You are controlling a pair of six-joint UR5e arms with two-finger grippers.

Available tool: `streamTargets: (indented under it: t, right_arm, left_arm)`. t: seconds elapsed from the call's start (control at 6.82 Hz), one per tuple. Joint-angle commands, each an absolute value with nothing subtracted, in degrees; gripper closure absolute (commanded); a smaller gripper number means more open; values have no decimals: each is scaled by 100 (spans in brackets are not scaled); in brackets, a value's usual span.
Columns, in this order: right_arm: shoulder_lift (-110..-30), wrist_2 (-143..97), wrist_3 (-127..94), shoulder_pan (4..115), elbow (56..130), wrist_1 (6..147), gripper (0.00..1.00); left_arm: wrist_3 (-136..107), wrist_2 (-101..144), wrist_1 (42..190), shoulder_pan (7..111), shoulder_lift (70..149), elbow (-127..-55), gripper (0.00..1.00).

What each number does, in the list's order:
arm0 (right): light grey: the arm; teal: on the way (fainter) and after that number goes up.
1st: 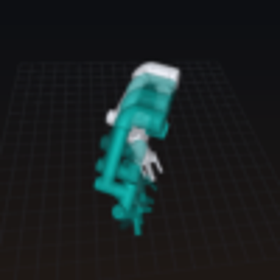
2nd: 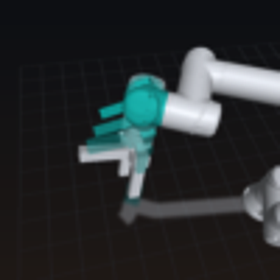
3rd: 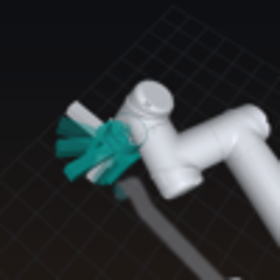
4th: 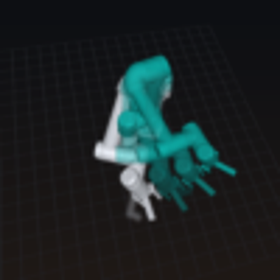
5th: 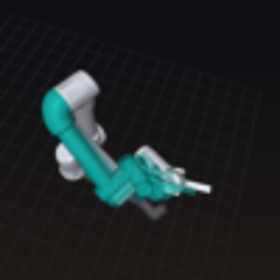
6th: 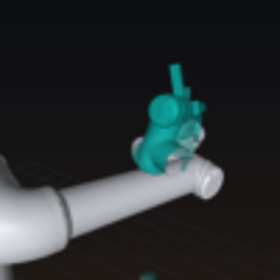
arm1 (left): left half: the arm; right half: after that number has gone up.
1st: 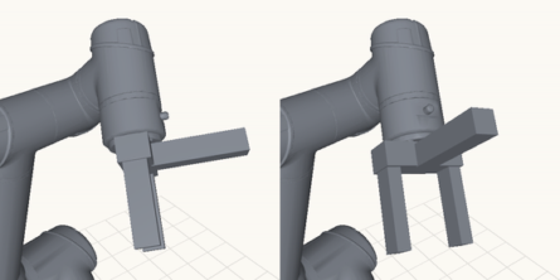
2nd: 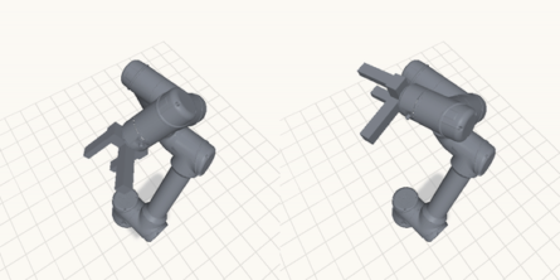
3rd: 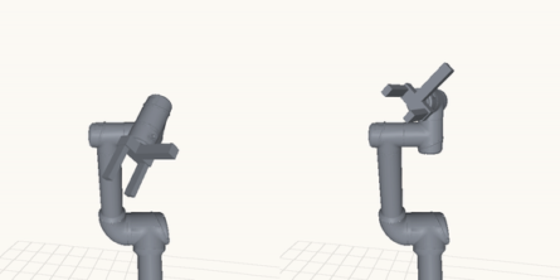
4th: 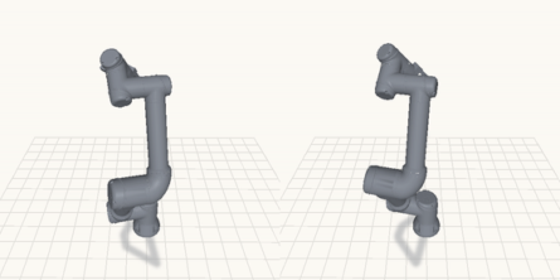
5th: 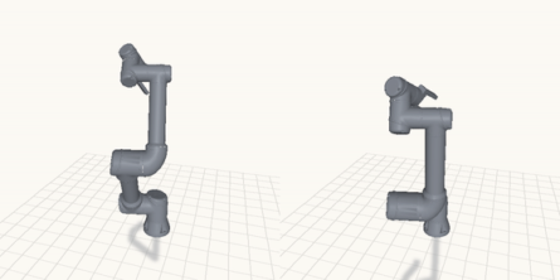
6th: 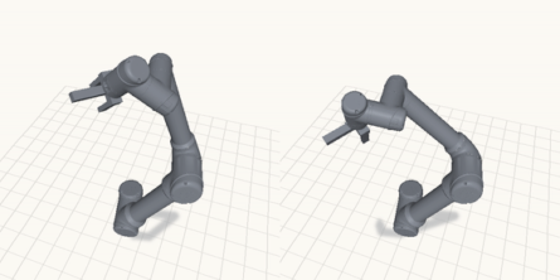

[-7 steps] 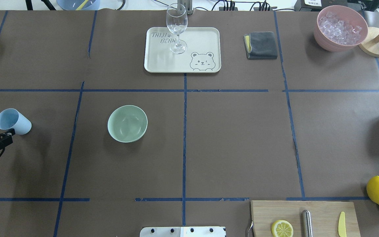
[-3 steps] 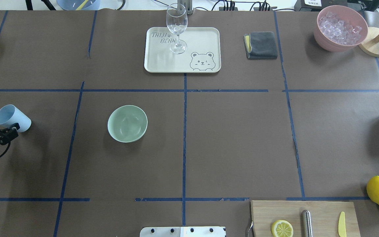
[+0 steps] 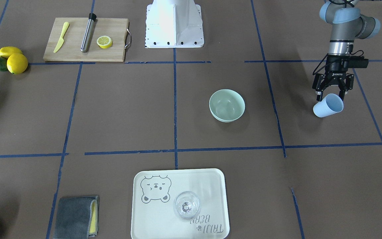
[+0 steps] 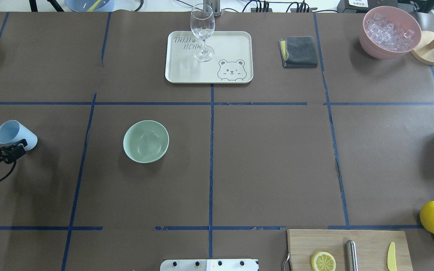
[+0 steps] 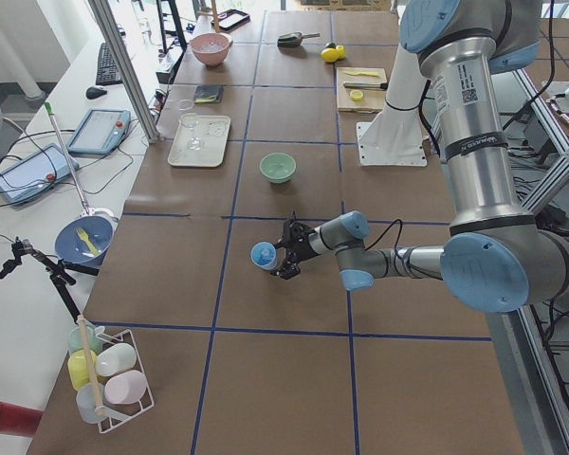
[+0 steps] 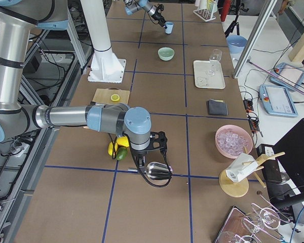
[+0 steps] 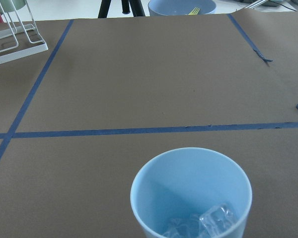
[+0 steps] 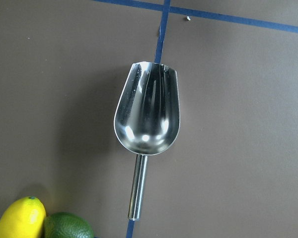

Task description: Pour ice into bowl

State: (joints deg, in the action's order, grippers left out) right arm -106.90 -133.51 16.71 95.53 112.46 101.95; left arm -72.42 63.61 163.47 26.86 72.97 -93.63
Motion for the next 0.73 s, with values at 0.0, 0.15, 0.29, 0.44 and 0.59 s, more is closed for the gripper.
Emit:
streamTargets:
  t: [0.0,0.15,0.29,0.44,0.59]
  right_arm:
    - [-10679,-13351,1661,9554,11241,10195,0]
    - [-10670,-13351,1661,9554,11250,10195,0]
    - [-10670,-13351,1661,9554,11241,10195,0]
    - [-10653,-13351,1661,9554,11233,10195,0]
    - [-10652,-13351,1661,9554,11250,10195,0]
  left_arm:
    - [-7383,6328,16348,2681,7444,-9246,0]
    - [-7383,6137,16356,2681,7531,-9150,0]
    - [-7392,5996,16356,2681,7689,-9010,0]
    - [-7392,5811,16365,2681,7925,-8817,0]
    - [-7392,5801,16365,2681,7989,-8746,0]
